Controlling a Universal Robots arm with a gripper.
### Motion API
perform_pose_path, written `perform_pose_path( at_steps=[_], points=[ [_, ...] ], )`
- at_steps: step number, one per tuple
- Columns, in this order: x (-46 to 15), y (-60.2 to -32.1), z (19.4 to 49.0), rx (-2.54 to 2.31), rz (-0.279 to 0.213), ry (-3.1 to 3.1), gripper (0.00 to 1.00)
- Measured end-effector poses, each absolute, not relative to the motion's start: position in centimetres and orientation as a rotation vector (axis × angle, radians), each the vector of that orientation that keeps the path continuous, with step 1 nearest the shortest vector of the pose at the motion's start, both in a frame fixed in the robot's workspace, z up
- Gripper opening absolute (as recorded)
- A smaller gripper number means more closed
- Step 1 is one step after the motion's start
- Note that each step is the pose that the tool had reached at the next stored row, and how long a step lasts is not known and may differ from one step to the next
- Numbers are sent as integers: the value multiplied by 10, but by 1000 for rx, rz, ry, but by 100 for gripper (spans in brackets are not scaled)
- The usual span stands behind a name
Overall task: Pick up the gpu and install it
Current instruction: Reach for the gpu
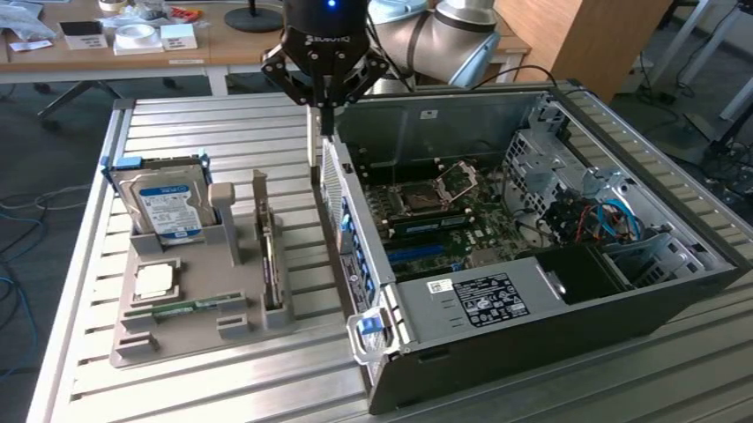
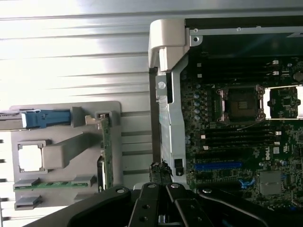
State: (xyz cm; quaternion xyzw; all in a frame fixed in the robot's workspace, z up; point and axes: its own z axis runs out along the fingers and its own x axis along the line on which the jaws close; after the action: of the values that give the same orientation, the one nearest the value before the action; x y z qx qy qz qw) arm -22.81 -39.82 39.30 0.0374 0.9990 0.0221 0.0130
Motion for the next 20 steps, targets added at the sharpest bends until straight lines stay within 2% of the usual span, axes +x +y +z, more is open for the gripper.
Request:
perform_pose_path(
  at_steps=[20],
  points=[
    [-251, -398, 393, 117, 69, 3113, 11]
  ],
)
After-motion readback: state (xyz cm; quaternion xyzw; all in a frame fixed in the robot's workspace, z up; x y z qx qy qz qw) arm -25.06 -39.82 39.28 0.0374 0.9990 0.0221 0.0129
